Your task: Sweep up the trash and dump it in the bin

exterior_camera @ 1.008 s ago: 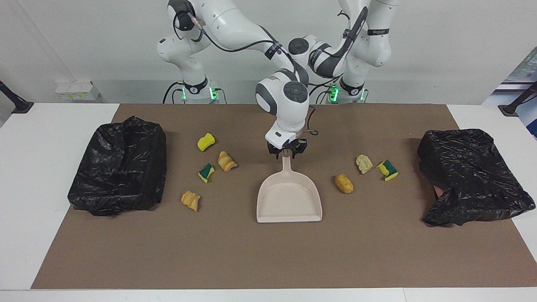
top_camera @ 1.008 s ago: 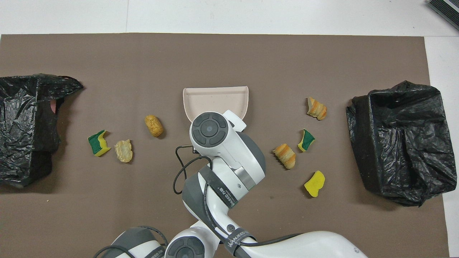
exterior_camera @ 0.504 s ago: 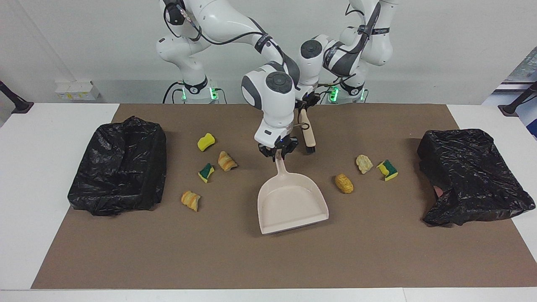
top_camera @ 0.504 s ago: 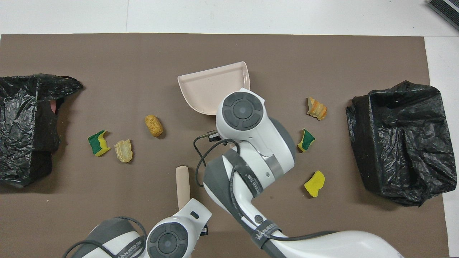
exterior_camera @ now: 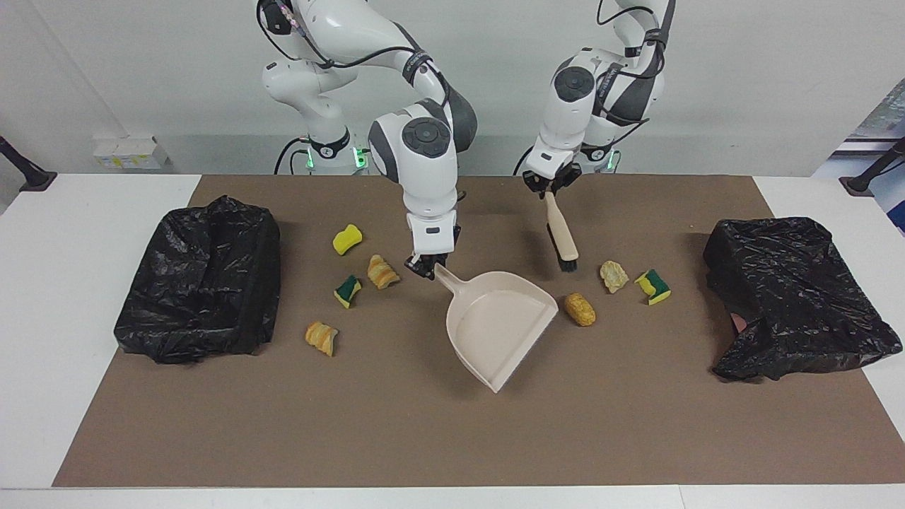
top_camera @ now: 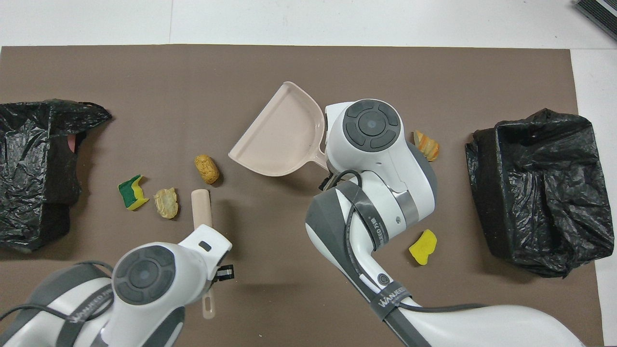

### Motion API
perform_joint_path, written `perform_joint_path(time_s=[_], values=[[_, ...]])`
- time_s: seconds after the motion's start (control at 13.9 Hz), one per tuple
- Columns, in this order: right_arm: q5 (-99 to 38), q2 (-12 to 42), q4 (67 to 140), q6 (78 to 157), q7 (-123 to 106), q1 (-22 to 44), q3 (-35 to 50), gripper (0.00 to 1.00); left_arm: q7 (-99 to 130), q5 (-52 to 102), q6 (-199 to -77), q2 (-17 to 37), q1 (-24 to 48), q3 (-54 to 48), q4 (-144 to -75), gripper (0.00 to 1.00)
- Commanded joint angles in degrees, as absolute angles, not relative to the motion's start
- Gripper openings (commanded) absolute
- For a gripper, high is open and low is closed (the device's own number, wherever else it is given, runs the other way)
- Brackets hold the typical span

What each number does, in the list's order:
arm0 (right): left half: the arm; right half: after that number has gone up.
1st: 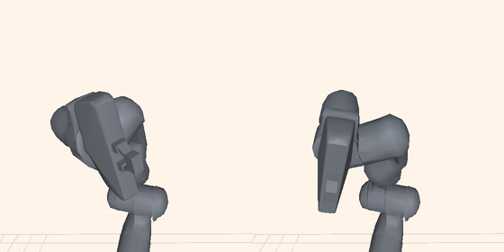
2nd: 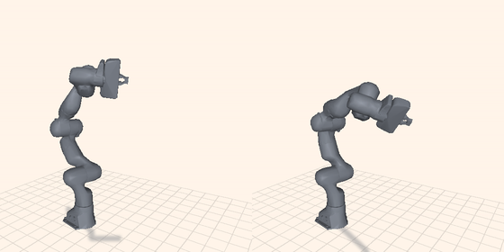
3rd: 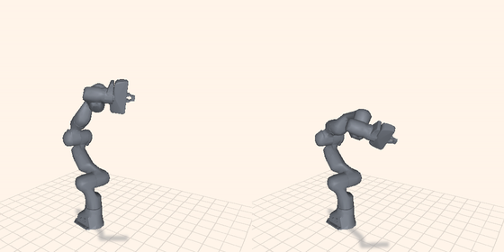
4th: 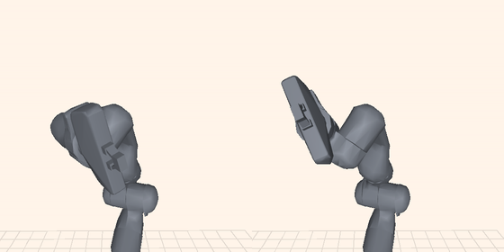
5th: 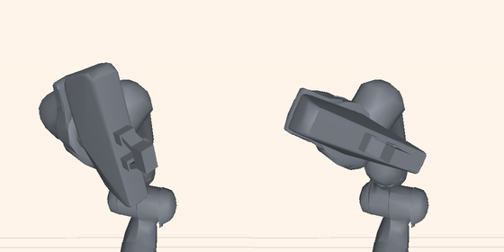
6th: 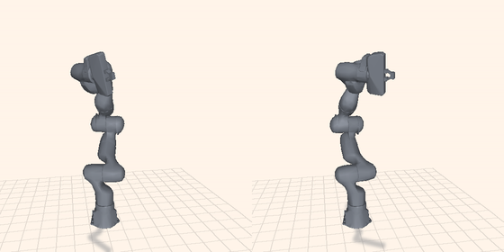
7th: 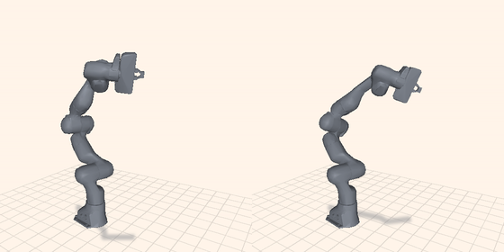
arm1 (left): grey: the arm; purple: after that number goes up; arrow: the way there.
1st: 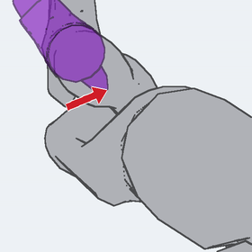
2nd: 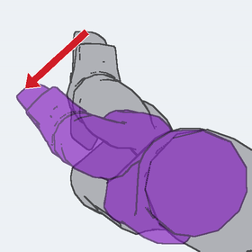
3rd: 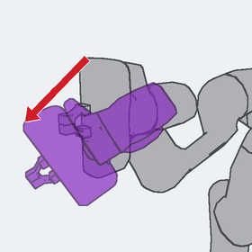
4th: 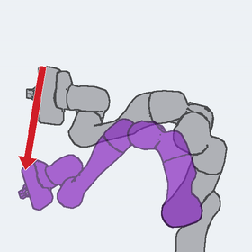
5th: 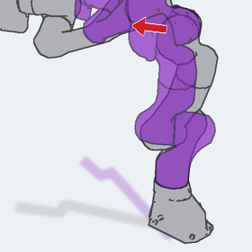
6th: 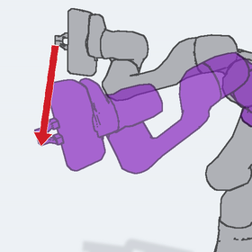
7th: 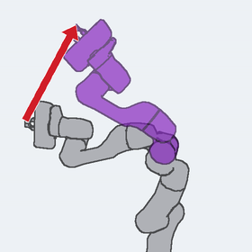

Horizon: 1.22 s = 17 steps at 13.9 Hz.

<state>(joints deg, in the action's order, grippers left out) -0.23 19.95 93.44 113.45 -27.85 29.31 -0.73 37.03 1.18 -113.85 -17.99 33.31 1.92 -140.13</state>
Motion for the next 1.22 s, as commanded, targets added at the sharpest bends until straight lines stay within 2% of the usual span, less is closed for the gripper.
perform_joint_path(time_s=[0.0, 0.22, 0.43, 0.72, 0.94, 1.15], values=[[1.75, 18.63, 95.36, 113.55, -45.36, 27.34, -0.26, 0.0, 33.41, 0.09, -112.76, -16.18, 26.65, 1.32, -137.21, 0.0], [3.43, 19.51, 94.57, 114.0, -62.46, 25.49, -0.26, 0.0, 27.45, -2.46, -112.94, -13.1, 18.31, 1.32, -134.3, 0.0], [7.8, 22.13, 92.04, 112.95, -65.13, 25.66, -0.18, 0.0, 20.15, -2.46, -115.39, -11.96, 8.38, 1.32, -134.12, 0.0], [10.1, 25.65, 87.99, 112.15, -65.48, 25.75, -0.18, 0.0, 12.49, -2.55, -117.67, -9.49, -0.94, 1.32, -134.73, 0.0], [9.76, 29.0, 85.17, 111.97, -65.13, 26.28, -0.09, 0.0, 10.11, -2.64, -118.91, -7.83, -1.76, 1.23, -135.61, 0.0], [8.7, 29.53, 85.34, 112.76, -64.16, 26.28, -0.09, 0.0, 10.81, -2.38, -119.09, -5.89, 0.34, 0.88, -135.62, 0.0]])
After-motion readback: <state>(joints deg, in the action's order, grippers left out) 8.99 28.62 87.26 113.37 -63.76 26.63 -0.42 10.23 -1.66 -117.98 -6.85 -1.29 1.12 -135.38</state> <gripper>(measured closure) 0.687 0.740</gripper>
